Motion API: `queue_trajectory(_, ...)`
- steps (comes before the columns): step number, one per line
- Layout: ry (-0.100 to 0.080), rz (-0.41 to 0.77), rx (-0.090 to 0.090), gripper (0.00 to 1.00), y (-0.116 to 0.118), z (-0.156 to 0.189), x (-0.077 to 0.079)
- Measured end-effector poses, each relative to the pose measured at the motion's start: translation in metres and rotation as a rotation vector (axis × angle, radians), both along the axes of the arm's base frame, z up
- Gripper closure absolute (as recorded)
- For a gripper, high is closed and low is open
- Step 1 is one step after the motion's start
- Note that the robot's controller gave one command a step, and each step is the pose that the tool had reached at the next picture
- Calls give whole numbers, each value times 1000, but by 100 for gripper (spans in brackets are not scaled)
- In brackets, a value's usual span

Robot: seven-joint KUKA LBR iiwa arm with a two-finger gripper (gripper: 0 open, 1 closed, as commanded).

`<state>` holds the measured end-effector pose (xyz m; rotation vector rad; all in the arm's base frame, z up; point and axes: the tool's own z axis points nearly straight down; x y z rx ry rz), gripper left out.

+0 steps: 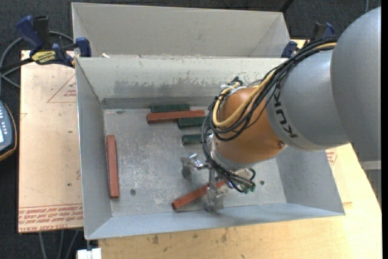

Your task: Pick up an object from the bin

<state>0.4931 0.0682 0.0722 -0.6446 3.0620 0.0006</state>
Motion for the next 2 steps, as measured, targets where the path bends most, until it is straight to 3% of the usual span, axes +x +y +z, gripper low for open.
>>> queue_trajectory(1,8,1,-1,100,0,-1,-2)
queue_trajectory(2,5,1,-1,100,1,52,-1)
